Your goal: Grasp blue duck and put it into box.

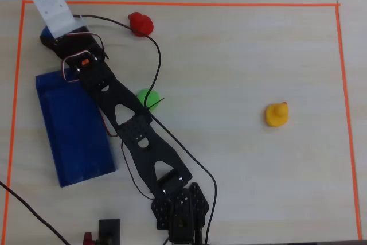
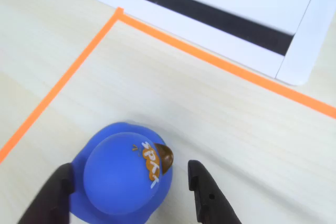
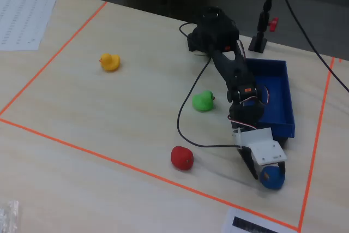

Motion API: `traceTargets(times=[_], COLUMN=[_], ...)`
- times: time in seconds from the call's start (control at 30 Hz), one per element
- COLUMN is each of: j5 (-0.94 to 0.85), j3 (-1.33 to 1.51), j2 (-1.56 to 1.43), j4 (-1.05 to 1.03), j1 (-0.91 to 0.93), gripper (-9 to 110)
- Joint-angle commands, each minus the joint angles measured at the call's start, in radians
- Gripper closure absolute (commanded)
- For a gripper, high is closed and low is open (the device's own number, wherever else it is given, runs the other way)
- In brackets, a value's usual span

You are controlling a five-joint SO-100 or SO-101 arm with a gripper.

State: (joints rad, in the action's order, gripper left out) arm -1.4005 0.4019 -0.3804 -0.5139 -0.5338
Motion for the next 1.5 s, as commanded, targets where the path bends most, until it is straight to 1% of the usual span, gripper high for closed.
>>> traceTargets(times=[0.0, 0.1, 0.23, 0.37, 0.43, 0.57, 0.67, 0.77, 0.9, 1.03, 1.13, 1.27, 1.3, 1.33, 1.4, 1.47], j5=[0.014, 0.015, 0.032, 0.132, 0.216, 0.403, 0.499, 0.583, 0.689, 0.782, 0.833, 0.85, 0.845, 0.844, 0.833, 0.808], j3=[-0.064, -0.084, -0.115, -0.192, -0.19, -0.126, 0.028, 0.325, 0.658, 0.927, 1.02, 1.129, 1.155, 1.184, 1.241, 1.278], j2=[-0.02, -0.02, -0.02, -0.072, -0.161, -0.411, -0.643, -0.9, -1.115, -1.22, -1.244, -1.233, -1.229, -1.226, -1.235, -1.264], j4=[0.032, -0.018, -0.049, -0.163, -0.25, -0.522, -0.693, -0.739, -0.787, -0.747, -0.741, -0.652, -0.638, -0.624, -0.598, -0.591], j1=[0.002, 0.003, 0.008, 0.006, 0.0, -0.02, -0.035, -0.074, -0.172, -0.262, -0.311, -0.299, -0.293, -0.288, -0.276, -0.261], gripper=[86, 101, 102, 102, 102, 101, 101, 101, 101, 101, 101, 101, 100, 95, 78, 66])
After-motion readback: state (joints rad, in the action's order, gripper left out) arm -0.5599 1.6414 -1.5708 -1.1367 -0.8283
